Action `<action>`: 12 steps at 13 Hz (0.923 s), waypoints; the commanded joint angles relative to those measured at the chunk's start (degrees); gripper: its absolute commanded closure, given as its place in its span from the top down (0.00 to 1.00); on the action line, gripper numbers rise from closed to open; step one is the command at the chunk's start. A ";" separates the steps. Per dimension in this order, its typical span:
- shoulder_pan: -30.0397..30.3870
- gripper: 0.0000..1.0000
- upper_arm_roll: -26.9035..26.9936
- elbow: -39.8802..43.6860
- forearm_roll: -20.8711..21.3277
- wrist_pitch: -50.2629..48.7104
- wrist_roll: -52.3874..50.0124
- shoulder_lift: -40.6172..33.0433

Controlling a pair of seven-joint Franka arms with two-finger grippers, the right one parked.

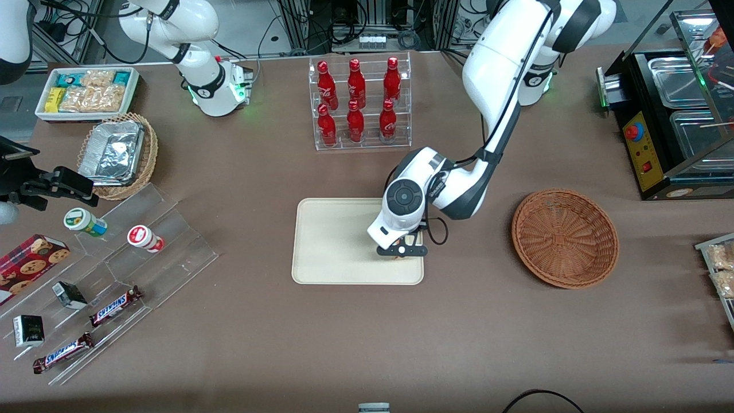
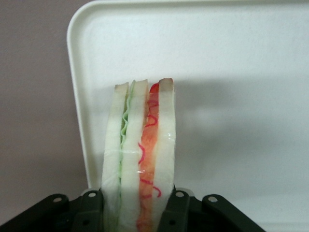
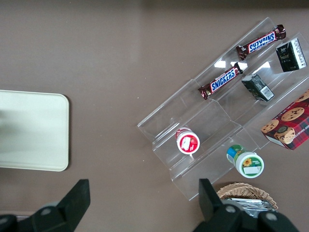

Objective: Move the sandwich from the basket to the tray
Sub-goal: 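Lower the sandwich onto the tray and open the left gripper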

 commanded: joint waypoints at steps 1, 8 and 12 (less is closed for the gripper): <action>-0.66 0.41 0.69 2.70 -0.37 0.34 0.08 1.98; -0.31 0.85 1.13 2.96 -0.02 0.43 0.52 1.28; 0.39 1.00 3.67 1.55 0.24 -1.32 -5.97 -8.02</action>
